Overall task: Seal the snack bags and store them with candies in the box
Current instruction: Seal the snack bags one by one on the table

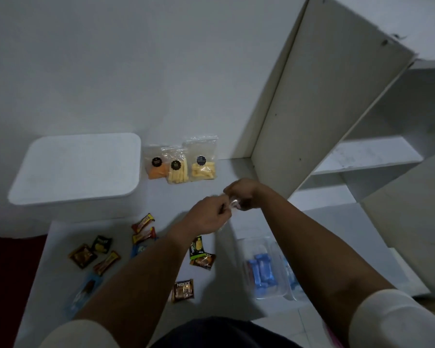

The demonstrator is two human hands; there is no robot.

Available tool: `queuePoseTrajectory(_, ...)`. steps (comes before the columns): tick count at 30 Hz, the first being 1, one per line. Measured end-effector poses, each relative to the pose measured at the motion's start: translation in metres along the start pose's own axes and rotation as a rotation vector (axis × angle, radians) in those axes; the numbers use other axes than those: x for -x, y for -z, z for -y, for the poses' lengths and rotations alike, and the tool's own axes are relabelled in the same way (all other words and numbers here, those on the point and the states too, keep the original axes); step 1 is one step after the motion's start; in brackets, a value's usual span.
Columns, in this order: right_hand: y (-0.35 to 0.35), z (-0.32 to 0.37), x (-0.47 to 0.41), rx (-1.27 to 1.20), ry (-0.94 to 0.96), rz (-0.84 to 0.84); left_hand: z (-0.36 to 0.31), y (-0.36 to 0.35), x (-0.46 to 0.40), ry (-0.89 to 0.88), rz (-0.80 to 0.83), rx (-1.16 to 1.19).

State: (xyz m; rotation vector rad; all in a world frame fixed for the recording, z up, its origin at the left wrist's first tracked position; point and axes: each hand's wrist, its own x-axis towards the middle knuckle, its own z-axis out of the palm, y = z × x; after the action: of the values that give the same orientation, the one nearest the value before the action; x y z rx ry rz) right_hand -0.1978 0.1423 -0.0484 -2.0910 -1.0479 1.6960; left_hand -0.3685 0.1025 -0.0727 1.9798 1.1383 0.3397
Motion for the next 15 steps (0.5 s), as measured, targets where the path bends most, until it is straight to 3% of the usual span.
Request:
queuePoseTrajectory(5,-0.041,-0.019,0.048,-0.400,0.238,-0.002,0.001,0.011,0.041,0.066,-0.192,0.186)
queuePoseTrajectory(10,-0.083,-0.036,0.079,-0.417,0.412,0.029,0.007,0.020,0.077,0.156,-0.312,0.306)
queuePoseTrajectory(15,-0.106,-0.035,0.101,-0.457,0.452,0.046,0.010,0.029,0.108,0.167,-0.346,0.331)
